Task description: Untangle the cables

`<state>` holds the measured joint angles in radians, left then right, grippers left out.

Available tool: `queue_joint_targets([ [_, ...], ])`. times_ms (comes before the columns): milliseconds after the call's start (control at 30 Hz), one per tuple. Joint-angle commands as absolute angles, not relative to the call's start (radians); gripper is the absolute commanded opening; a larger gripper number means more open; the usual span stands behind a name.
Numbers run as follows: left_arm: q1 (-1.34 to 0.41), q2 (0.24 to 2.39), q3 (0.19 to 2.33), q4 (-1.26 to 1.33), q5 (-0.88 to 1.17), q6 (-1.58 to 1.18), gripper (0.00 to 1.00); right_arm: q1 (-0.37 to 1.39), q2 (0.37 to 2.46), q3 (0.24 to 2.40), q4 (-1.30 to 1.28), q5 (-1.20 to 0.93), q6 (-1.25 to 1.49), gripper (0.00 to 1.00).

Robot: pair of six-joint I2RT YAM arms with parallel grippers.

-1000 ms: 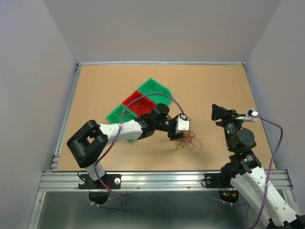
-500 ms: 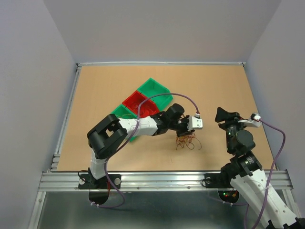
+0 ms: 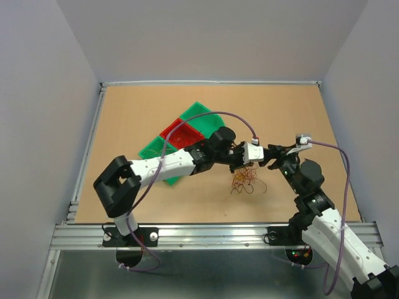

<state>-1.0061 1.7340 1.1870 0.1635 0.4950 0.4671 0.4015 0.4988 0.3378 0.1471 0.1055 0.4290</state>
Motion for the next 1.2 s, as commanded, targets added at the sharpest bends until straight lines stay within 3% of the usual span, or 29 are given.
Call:
queue_joint_targets([
  [0, -1.005, 1.567, 1.227, 0.179, 0.505, 0.434, 0.0, 0.408, 0.517, 0.284, 0.477, -0.27, 0.314, 0.73],
  [500, -0.919, 1.471, 1.313, 0.178, 0.512, 0.345, 0.0, 0.408, 0.474, 0.163, 0.73, -0.54, 0.227, 0.73],
  [633, -0.916, 1.483, 1.373, 0.138, 0.548, 0.333, 0.0, 0.408, 0.505, 0.169, 0.736, -0.529, 0.222, 0.78],
  [767, -0.916, 1.479, 1.428, 0.097, 0.575, 0.316, 0.0, 0.408, 0.589, 0.182, 0.791, -0.488, 0.221, 0.77],
  [967, -0.916, 1.47, 1.469, 0.071, 0.614, 0.292, 0.0, 0.408, 0.713, 0.176, 0.98, -0.41, 0.268, 0.68],
  [1167, -0.916, 1.499, 1.577, 0.045, 0.652, 0.239, 0.0, 0.408, 0.948, 0.244, 1.032, -0.365, 0.293, 0.64],
])
